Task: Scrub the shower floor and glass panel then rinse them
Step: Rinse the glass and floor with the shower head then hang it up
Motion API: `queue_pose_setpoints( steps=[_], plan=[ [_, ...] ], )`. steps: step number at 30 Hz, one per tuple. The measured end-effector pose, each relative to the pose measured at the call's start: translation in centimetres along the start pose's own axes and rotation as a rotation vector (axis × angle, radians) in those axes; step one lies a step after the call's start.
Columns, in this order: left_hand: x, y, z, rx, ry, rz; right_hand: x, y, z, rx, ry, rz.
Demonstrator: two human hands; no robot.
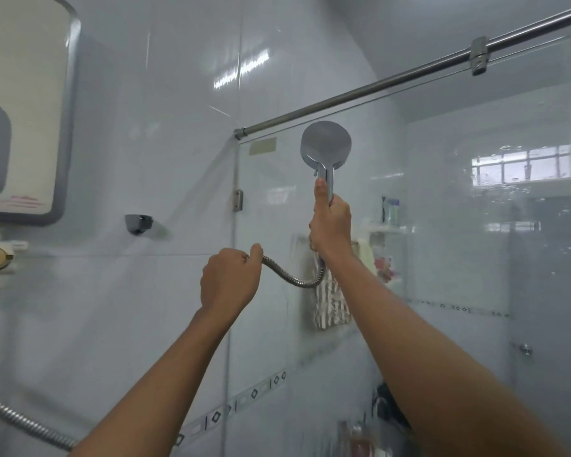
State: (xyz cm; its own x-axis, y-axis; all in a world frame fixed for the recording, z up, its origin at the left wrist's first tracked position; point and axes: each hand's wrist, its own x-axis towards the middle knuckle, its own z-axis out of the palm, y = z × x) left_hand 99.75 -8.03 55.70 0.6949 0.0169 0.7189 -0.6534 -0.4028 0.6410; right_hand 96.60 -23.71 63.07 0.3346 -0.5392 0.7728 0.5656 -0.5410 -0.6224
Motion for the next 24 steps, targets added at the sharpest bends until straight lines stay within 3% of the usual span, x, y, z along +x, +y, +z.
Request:
queue_pose_setpoints(
  steps=[11,15,24],
  plan=[
    [0.7,-6.1,-0.7,-0.013,-0.034,-0.041,-1.5,3.2,5.5,-0.041,-0.086,0.088],
    [-2.1,-8.6,-0.5,0.021,-0.101,-0.06,-5.5,6.2,5.1,-0.133,-0.109,0.123],
    [-11.2,-13.4,0.5,0.089,-0.24,-0.131,-15.8,11.0,0.8,-0.078,-0.163,0.239]
  ],
)
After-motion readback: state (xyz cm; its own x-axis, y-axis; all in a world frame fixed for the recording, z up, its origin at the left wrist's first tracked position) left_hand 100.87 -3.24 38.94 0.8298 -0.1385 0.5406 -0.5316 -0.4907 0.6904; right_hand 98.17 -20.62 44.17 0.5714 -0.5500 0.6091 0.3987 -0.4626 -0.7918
